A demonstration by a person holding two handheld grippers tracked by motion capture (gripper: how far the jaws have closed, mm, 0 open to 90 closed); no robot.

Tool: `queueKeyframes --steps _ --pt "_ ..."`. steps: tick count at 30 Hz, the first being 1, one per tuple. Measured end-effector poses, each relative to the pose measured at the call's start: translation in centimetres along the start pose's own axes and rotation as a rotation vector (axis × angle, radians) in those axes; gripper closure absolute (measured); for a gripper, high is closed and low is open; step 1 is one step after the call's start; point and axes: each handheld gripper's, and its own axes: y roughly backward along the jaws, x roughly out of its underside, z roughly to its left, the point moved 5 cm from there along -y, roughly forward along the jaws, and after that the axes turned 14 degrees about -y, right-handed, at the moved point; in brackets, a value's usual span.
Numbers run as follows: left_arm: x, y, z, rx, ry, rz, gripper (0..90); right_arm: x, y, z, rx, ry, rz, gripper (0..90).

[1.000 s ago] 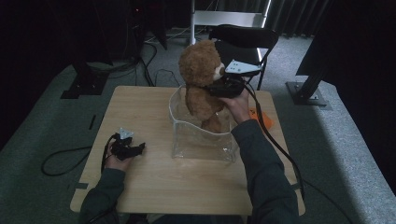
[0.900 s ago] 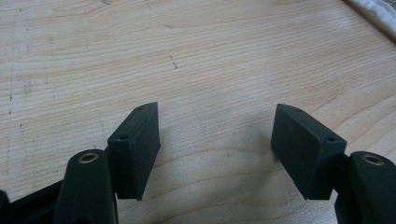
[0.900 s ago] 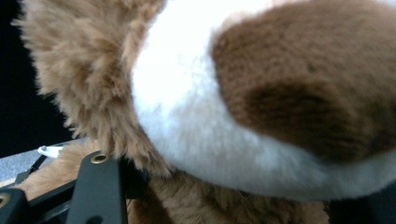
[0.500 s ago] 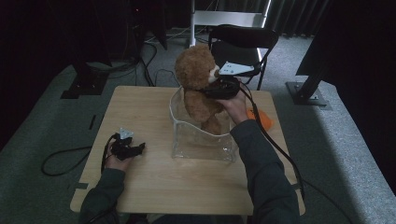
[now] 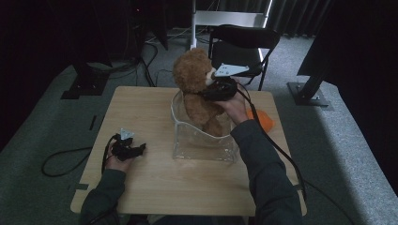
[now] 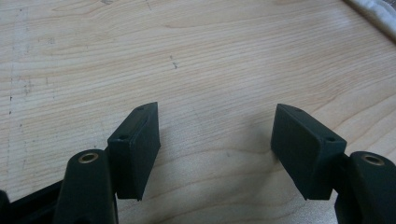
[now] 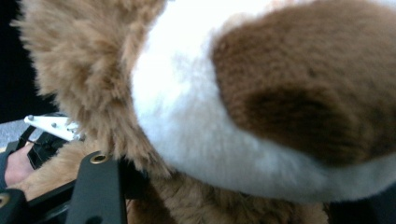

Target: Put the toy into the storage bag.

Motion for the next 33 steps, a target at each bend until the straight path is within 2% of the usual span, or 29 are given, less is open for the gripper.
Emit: queueKeyframes --steps 15,25,33 --pt "0.0 0.0 0.0 0.001 0.0 -0.001 33.1 -0.4 -1.0 1.1 0.006 0.031 0.071 35.4" --pt "0.0 0.0 0.0 0.001 0.0 -0.001 33.0 0.2 -2.9 1.9 0.001 0.035 0.141 34.4" --pt "0.0 0.0 0.0 0.001 -0.001 -0.001 33.0 0.4 -3.3 2.2 -0.007 0.03 0.143 34.1"
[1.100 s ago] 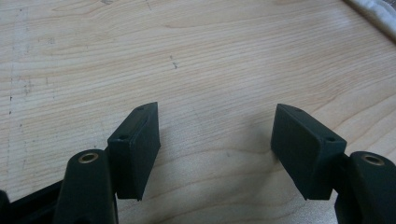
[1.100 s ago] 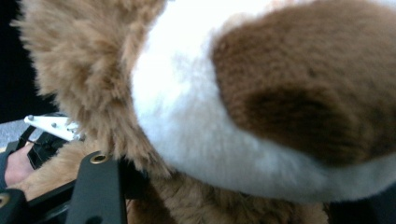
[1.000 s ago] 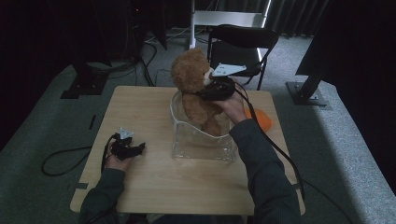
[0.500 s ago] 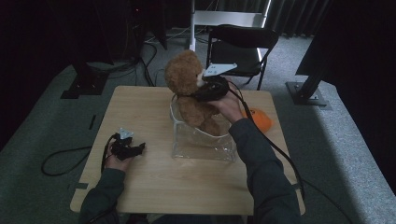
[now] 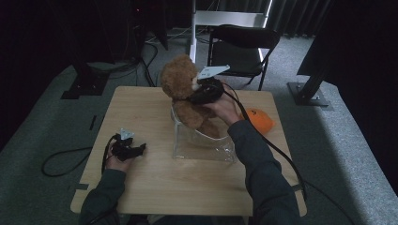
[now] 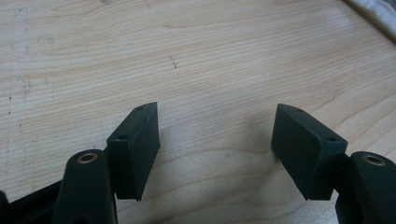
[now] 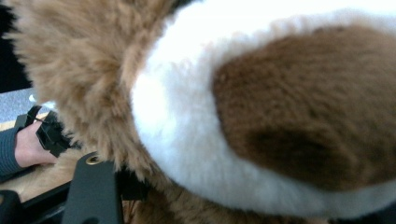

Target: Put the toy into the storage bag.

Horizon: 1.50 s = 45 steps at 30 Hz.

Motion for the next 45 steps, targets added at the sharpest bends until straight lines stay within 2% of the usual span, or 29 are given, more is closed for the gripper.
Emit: queueKeyframes --steps 7,20,24,36,41,45 --pt "0.0 0.0 0.0 0.0 0.0 0.0 33.0 -0.2 0.1 0.1 -0.016 -0.005 -0.02 34.0" --pt "0.0 0.0 0.0 0.001 0.0 0.001 32.9 0.8 -1.5 0.3 -0.024 -0.013 0.086 31.7" --pt "0.0 0.0 0.0 0.001 0.001 0.001 32.8 1.1 -1.7 0.5 -0.017 0.007 0.123 28.3" --pt "0.0 0.0 0.0 0.0 -0.001 0.001 32.8 1.2 -1.8 0.2 0.024 -0.029 0.131 18.3" --pt "0.0 0.0 0.0 -0.001 -0.001 0.001 32.8 1.2 -1.6 0.0 0.016 -0.058 0.136 12.3" --pt "0.0 0.0 0.0 0.0 -0.001 0.001 32.8 1.1 -1.5 0.0 0.003 -0.067 0.134 12.0"
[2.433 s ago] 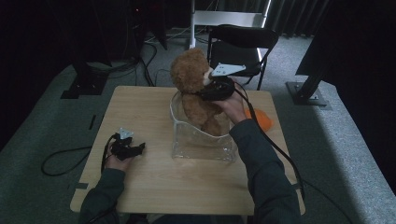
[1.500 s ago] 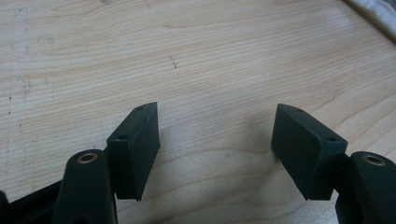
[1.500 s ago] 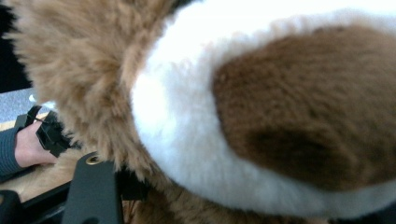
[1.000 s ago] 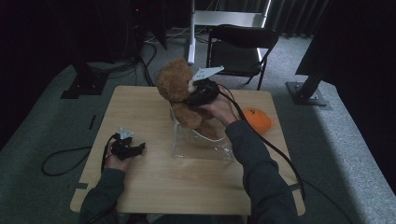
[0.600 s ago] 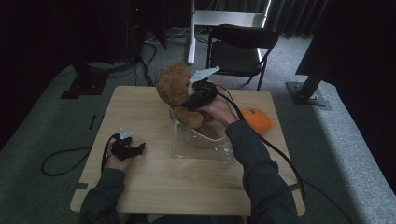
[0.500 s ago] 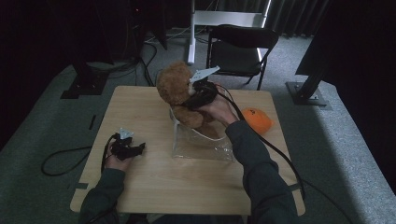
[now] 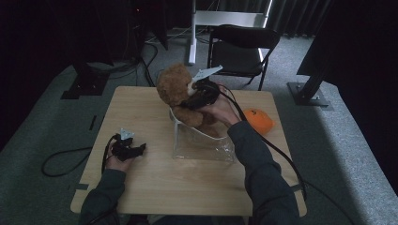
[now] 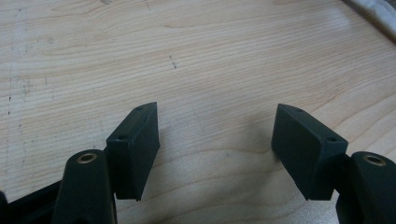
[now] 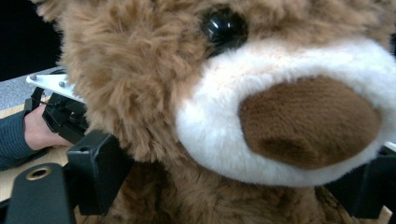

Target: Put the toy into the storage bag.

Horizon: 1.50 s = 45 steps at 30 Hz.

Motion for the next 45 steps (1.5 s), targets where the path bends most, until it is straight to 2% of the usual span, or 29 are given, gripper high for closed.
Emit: queueKeyframes --steps 4,14,23,30,39,45 --pt "0.0 0.0 0.0 -0.001 0.0 -0.001 32.8 0.1 -0.1 0.1 -0.001 0.006 0.009 12.0" --pt "0.0 0.0 0.0 0.0 0.0 -0.001 32.8 -0.1 0.1 -0.3 0.023 -0.004 -0.01 11.2" --pt "0.0 0.0 0.0 -0.001 0.0 -0.001 32.8 -0.3 0.3 -0.2 0.002 -0.007 -0.026 11.0" --pt "0.0 0.0 0.0 -0.001 0.0 -0.001 32.8 -0.6 0.7 -0.3 0.01 0.002 -0.05 11.1" --pt "0.0 0.0 0.0 -0.001 0.0 -0.001 32.8 -1.3 1.3 0.0 -0.051 0.0 -0.096 12.8" --pt "0.0 0.0 0.0 -0.001 0.001 -0.001 32.8 -0.9 1.4 0.2 -0.024 0.034 -0.061 18.2"
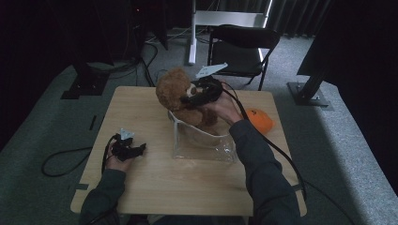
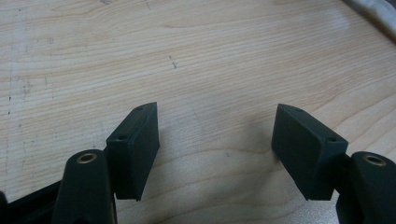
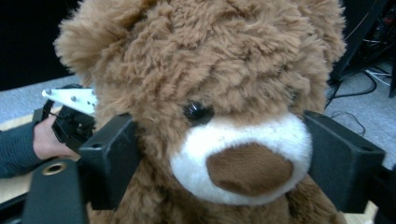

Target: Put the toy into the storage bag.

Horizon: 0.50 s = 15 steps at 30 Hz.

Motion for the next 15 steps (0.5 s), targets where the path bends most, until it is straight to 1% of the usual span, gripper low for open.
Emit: queueKeyframes --steps 2,9,13,15 --pt "0.0 0.0 0.0 0.0 0.0 0.0 32.8 0.05 0.06 0.09 -0.001 0.007 0.001 18.6" --pt "0.0 0.0 0.0 0.0 0.0 0.0 32.8 -0.12 0.1 0.04 -0.008 -0.008 -0.018 16.2" --pt "0.0 0.0 0.0 0.0 0.0 0.0 32.8 -0.42 0.38 0.06 -0.014 -0.015 -0.042 15.3" --pt "0.0 0.0 0.0 0.0 0.0 0.0 32.8 -0.49 0.49 0.03 -0.015 -0.019 -0.044 15.4"
